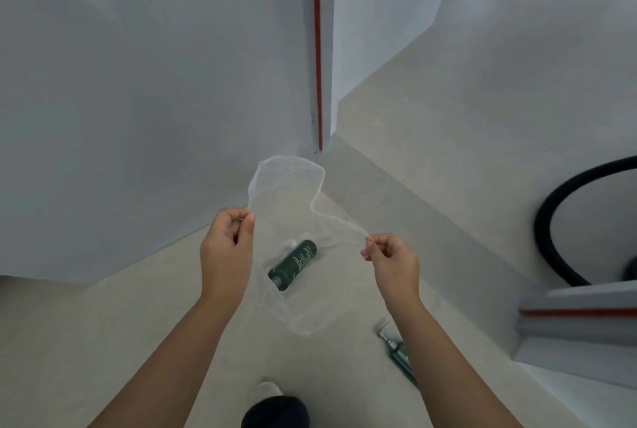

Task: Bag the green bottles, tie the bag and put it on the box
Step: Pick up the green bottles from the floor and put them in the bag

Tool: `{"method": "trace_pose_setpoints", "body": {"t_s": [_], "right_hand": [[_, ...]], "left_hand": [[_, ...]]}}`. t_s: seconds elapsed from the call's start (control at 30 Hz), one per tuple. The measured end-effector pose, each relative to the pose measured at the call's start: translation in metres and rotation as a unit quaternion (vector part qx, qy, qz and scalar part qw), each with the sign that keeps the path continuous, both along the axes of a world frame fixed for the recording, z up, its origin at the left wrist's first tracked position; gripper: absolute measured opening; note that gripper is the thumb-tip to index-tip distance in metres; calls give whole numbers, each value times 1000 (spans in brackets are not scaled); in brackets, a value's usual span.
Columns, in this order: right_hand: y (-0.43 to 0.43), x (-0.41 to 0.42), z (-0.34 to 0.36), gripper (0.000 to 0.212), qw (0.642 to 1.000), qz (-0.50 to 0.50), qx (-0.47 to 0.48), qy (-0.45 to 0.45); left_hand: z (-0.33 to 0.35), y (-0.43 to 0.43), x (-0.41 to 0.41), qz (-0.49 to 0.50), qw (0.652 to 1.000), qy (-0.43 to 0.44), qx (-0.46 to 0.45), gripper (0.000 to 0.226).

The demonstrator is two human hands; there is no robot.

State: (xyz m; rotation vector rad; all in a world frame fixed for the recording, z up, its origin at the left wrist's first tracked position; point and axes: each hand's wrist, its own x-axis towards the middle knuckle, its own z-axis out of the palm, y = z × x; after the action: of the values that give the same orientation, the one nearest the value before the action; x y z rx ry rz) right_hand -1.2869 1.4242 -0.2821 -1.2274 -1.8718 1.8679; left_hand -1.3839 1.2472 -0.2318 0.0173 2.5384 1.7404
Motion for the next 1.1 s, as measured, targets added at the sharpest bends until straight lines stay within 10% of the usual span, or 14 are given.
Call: {"method": "trace_pose_setpoints", "body": {"t_s": [0.37, 1.1], "right_hand": [[60, 53, -207, 14, 999, -12, -6, 42], [129, 284, -380, 13, 994, -65, 79, -33]], "left_hand": [[-187, 69, 58, -38, 998, 32, 30, 20], [-342, 183, 196, -217, 964, 57, 141, 17]]}}
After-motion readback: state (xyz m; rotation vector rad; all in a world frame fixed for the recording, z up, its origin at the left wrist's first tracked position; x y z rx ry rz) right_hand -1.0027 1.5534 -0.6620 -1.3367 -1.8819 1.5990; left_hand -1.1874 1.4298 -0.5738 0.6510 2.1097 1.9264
